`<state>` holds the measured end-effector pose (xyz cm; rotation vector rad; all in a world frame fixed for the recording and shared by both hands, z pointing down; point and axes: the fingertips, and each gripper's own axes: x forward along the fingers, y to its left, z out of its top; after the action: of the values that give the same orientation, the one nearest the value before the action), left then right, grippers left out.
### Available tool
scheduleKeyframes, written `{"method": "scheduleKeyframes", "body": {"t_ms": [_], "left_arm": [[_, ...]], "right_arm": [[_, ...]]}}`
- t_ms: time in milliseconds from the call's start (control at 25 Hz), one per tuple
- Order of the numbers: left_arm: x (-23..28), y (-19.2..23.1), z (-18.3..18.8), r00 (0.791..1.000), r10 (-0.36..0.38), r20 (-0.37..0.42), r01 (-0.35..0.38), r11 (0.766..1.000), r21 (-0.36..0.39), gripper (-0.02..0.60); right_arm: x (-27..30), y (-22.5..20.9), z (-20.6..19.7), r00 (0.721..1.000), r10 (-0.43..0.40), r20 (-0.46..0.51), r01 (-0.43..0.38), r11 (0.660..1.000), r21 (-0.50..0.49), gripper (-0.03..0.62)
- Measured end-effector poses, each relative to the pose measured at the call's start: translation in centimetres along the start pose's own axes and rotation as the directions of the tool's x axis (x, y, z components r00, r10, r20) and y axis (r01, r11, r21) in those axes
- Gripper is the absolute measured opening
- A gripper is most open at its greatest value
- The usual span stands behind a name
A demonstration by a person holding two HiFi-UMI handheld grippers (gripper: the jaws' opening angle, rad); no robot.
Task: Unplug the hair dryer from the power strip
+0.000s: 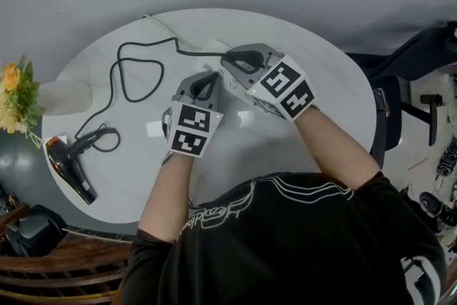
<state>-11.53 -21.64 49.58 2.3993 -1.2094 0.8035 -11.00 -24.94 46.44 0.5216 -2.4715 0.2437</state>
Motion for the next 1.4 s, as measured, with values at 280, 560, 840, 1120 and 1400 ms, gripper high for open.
{"method": "scheduleKeyframes", "body": {"t_ms": [280, 560, 840, 1120, 1400], "left_arm": [[0.4, 0.0, 0.2, 0.999, -0.022, -0.038, 0.023, 1.0, 0.017, 0.002], [0.4, -0.1, 0.2, 0.999, -0.017, -0.034, 0.018, 1.0, 0.021, 0.002], [0.4, -0.1, 0.2, 0.999, -0.008, -0.044, 0.01, 0.999, 0.045, 0.002], [0.4, -0.1, 0.2, 0.997, -0.01, -0.076, 0.013, 0.999, 0.036, 0.002], [0.8, -0.2, 0.4, 0.996, -0.025, -0.08, 0.028, 0.999, 0.032, 0.002]], "right_arm": [[0.1, -0.4, -0.2, 1.0, -0.02, -0.005, 0.02, 1.0, 0.003, 0.025], [0.0, 0.0, -0.3, 1.0, -0.001, -0.016, 0.0, 0.999, -0.049, 0.025], [-0.1, -0.5, -0.2, 1.0, 0.018, -0.002, -0.018, 1.0, -0.007, 0.026], [-0.3, 0.3, 0.2, 1.0, 0.023, -0.016, -0.024, 0.998, -0.052, 0.026], [-0.5, -1.0, -0.4, 0.999, 0.038, 0.011, -0.039, 0.996, 0.078, 0.026]]}}
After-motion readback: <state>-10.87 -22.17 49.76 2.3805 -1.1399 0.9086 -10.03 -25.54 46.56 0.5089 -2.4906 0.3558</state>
